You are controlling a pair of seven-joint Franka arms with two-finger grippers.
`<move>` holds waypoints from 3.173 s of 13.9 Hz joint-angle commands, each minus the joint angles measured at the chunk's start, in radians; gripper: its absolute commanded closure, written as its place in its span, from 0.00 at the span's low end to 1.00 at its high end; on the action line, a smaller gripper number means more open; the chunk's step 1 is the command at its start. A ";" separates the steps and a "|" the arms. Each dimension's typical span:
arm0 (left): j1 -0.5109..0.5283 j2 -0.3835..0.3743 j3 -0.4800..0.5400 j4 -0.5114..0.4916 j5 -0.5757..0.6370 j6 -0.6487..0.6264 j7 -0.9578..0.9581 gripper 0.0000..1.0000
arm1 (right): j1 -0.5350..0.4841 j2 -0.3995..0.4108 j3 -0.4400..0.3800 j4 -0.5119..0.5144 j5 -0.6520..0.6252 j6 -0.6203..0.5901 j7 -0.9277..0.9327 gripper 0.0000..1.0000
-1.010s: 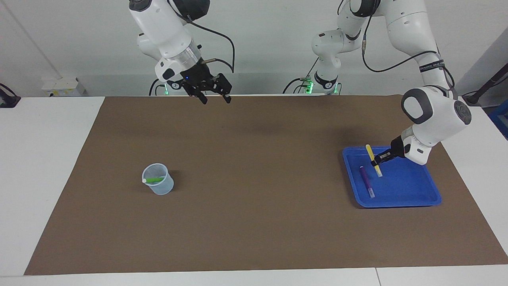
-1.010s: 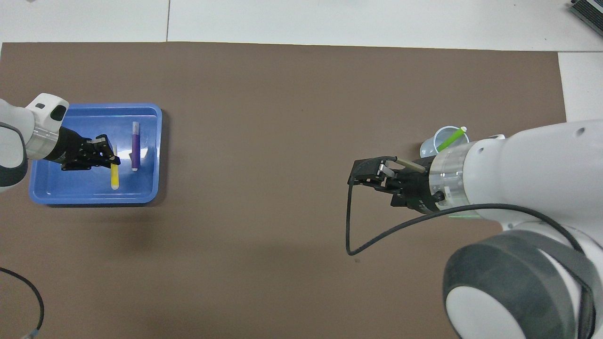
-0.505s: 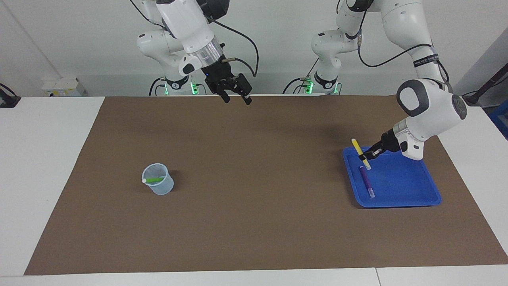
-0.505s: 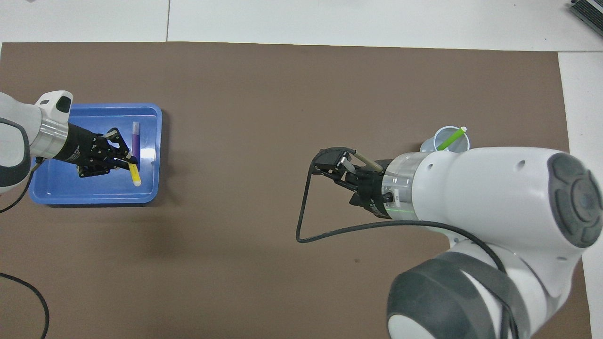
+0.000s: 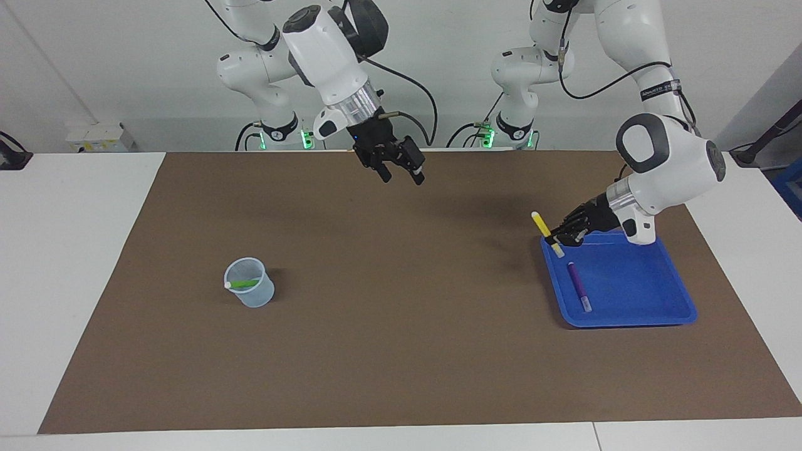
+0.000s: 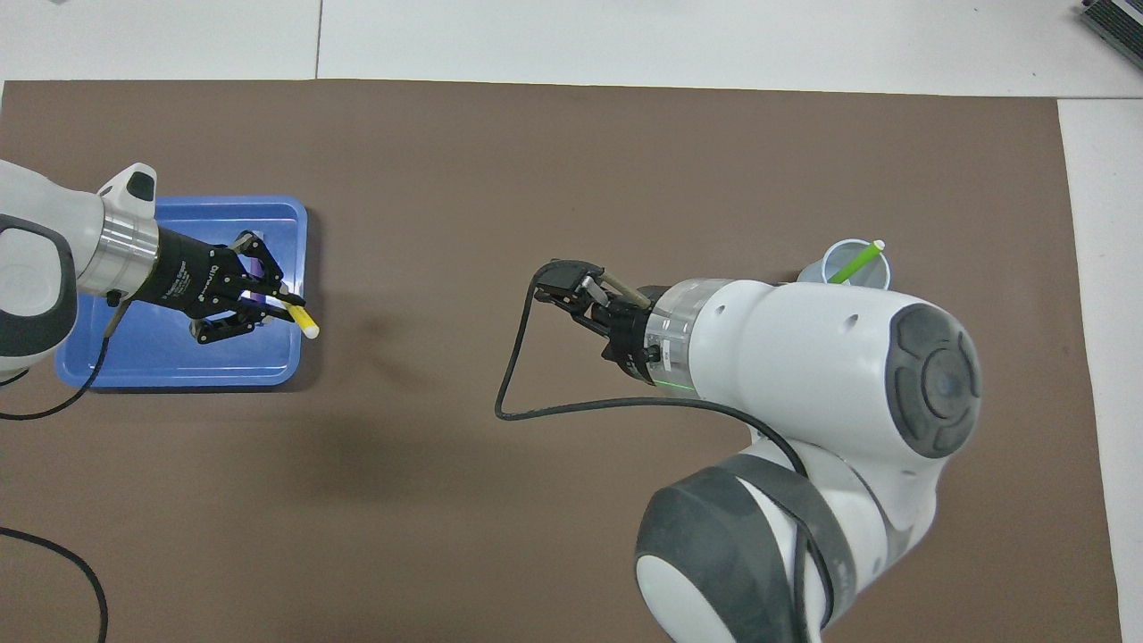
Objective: Transfer and insert pens with both arms
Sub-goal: 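Bring the yellow pen toward the right gripper with the left gripper, then grasp the yellow pen with the right gripper, open the left gripper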
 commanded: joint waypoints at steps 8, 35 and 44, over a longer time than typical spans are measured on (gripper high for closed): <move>-0.090 -0.030 -0.005 -0.016 -0.073 -0.005 -0.244 1.00 | 0.101 0.175 -0.002 0.047 0.006 0.229 -0.009 0.00; -0.278 -0.051 -0.008 -0.048 -0.245 0.147 -0.465 1.00 | 0.172 0.277 -0.004 0.139 -0.003 0.269 0.034 0.53; -0.261 -0.062 -0.006 -0.065 -0.241 0.144 -0.431 1.00 | 0.156 0.268 -0.013 0.140 -0.104 0.191 -0.044 0.54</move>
